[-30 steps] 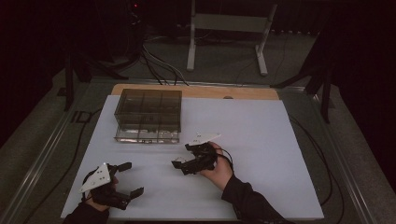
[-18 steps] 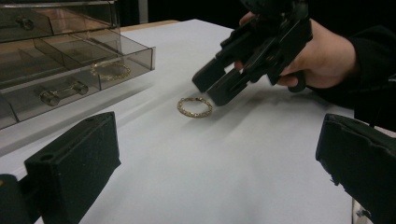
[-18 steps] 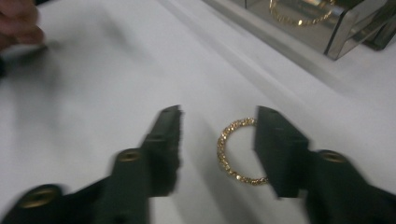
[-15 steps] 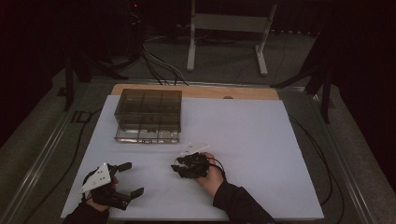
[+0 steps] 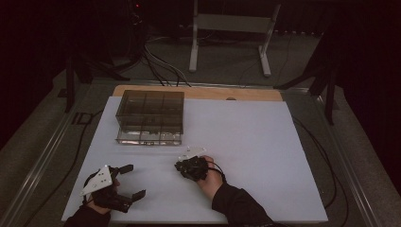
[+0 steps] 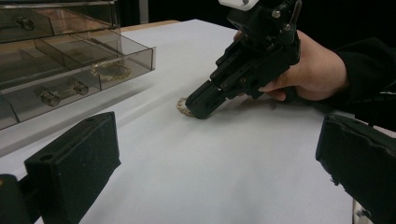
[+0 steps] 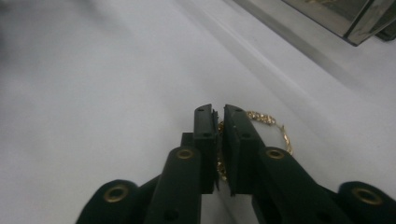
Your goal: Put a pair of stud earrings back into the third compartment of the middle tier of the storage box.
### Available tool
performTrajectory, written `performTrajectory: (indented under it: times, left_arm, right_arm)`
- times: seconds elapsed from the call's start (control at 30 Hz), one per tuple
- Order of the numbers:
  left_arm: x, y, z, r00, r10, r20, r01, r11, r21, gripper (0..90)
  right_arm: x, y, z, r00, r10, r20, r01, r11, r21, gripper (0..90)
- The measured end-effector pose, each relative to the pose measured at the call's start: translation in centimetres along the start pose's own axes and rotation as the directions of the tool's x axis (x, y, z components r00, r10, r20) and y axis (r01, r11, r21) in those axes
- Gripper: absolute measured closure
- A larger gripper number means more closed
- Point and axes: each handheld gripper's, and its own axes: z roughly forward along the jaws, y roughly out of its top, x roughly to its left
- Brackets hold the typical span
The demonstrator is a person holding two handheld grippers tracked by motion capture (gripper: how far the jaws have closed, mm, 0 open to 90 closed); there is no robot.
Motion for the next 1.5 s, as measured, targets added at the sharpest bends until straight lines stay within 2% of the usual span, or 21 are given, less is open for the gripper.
performTrajectory:
  times: [0.3,0.53,0.77,1.1,1.2,1.23,1.5]
  left_arm:
    - [0.0,0.0,0.0,1.0000,-0.002,0.002,0.002,1.0000,0.001,0.6]
    - [0.0,0.0,0.0,1.0000,-0.001,0.002,0.001,1.0000,0.000,0.6]
    - [0.0,0.0,0.0,1.0000,0.000,-0.001,0.000,1.0000,0.002,0.6]
    - [0.0,0.0,0.0,1.0000,0.003,0.000,-0.003,1.0000,0.005,0.6]
    - [0.0,0.0,0.0,1.0000,0.003,0.001,-0.003,1.0000,0.003,0.6]
    - [0.0,0.0,-0.1,1.0000,0.001,0.000,-0.001,1.0000,0.002,0.6]
    - [0.0,0.0,-0.1,1.0000,0.000,0.004,0.000,1.0000,-0.005,0.6]
  right_arm:
    - [0.0,0.2,-0.2,1.0000,-0.003,0.001,0.003,1.000,0.001,87.1]
    - [0.0,0.9,-1.2,0.9999,-0.013,0.001,0.013,1.000,-0.019,87.1]
    - [-0.5,2.4,-2.5,0.9996,-0.027,0.002,0.027,0.999,-0.047,87.1]
    - [-1.2,5.7,-3.9,0.9991,-0.039,0.016,0.041,0.994,-0.101,87.1]
    - [-1.2,5.9,-3.9,0.9992,-0.038,0.015,0.039,0.994,-0.103,87.1]
    - [-1.5,6.8,-3.9,0.9990,-0.040,0.019,0.042,0.993,-0.109,87.1]
    - [-2.1,8.8,-3.2,0.9990,-0.042,0.016,0.044,0.994,-0.098,87.0]
